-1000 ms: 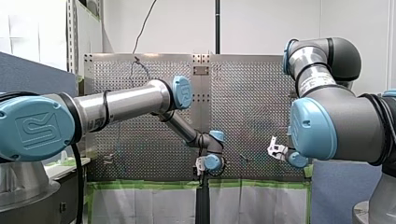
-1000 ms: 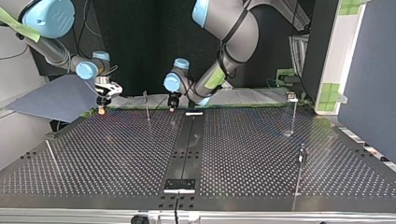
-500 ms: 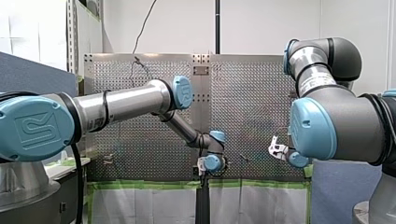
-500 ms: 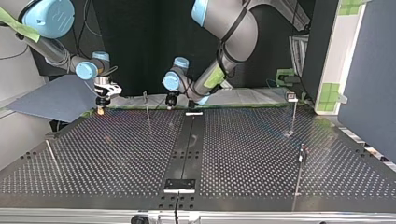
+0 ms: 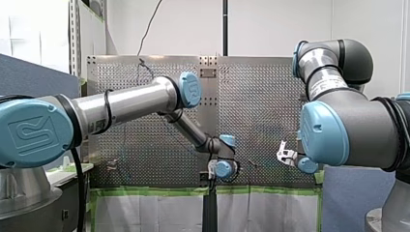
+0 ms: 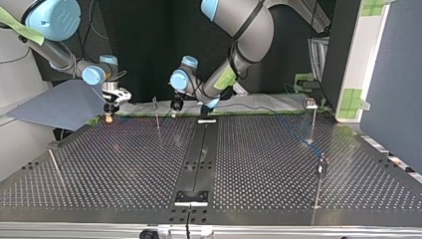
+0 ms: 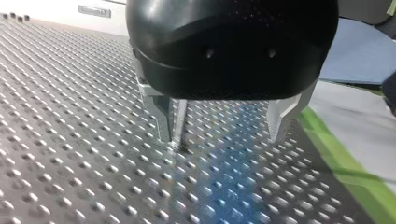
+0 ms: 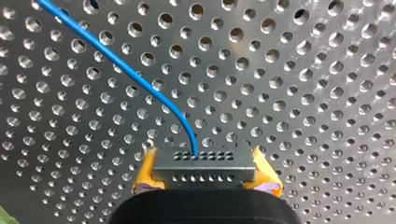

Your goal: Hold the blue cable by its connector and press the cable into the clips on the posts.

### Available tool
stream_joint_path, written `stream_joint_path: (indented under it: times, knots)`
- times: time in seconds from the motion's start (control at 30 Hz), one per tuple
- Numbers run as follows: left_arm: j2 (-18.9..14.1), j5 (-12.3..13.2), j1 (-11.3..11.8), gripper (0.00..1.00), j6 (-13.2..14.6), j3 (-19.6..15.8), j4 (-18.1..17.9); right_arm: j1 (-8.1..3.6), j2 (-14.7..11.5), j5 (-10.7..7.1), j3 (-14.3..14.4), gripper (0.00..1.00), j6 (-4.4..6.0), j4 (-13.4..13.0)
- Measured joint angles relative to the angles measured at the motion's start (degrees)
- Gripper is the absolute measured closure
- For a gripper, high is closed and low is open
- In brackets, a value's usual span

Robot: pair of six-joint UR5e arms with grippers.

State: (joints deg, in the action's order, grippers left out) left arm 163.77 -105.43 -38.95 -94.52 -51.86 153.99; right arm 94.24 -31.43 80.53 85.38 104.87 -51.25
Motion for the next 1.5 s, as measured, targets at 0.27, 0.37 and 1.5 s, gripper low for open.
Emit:
stream_joint_path:
  times: [0.27,0.37,1.5]
  knots:
    - [-0.3,4.0,-1.8,0.02,0.7,-0.4,2.1,0.27,0.0,-0.01,0.0,1.0,0.0,0.0]
    - [-0.3,5.4,-2.4,0.02,1.2,-1.1,3.3,0.43,0.0,-0.01,0.0,1.0,0.0,0.0]
    - [-5.7,5.3,-6.3,0.02,0.7,-9.5,-0.9,1.24,0.0,-0.01,0.0,1.0,-0.07,0.7]
